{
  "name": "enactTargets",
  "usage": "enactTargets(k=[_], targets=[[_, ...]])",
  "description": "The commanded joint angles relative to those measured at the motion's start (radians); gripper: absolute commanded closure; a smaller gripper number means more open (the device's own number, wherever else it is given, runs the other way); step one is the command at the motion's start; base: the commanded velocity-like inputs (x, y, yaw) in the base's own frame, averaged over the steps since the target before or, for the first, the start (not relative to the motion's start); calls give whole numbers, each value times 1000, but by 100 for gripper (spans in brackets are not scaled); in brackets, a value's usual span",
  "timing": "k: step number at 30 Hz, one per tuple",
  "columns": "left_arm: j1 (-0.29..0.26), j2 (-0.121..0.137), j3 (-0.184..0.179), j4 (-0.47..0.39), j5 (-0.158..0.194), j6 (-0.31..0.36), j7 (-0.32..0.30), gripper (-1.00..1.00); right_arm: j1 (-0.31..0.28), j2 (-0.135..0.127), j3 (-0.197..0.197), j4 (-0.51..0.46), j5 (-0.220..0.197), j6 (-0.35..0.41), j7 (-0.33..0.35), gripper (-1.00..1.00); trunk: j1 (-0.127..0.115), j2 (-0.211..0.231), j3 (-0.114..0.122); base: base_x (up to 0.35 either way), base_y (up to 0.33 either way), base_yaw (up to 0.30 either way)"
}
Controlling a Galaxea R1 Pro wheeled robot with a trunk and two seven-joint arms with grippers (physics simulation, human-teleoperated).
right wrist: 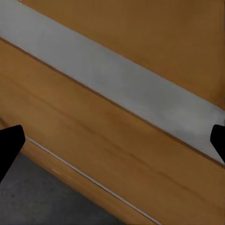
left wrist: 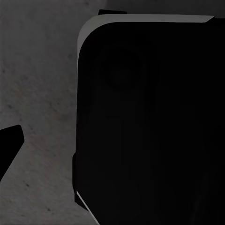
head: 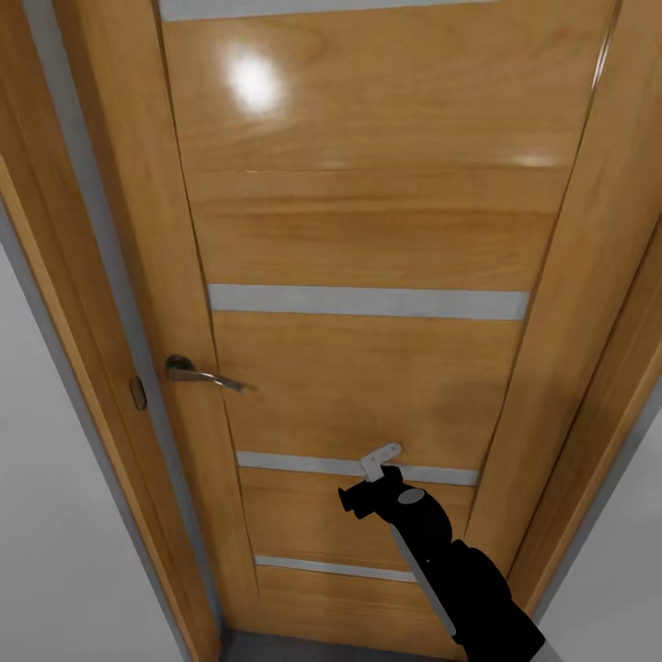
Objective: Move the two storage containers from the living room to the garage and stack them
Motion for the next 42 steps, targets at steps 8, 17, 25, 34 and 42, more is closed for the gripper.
enactTargets(k=[8, 17, 25, 34, 42], targets=[[1, 0, -1, -1, 8, -1, 1, -100, -2, 13, 2, -51, 26, 12, 1, -100, 0, 0, -1, 0, 0, 0], [1, -1, -1, -2, 8, -1, 1, -100, -3, 106, 4, -66, 91, 56, 1, -100, 0, 0, -1, 0, 0, 0], [1, -1, -1, -3, 8, -1, 1, -100, -49, 144, 3, -68, 167, 73, 12, -100, 0, 0, -1, 0, 0, 0], [1, -1, 0, -3, 8, -1, 1, -100, -105, 144, 1, -57, 168, 74, 13, -100, 0, 0, -1, 0, 0, 0], [1, -1, 0, -3, 8, -1, 1, -100, -219, 144, -6, 67, 165, 62, 10, -100, 0, 0, -1, 0, 0, 0]])
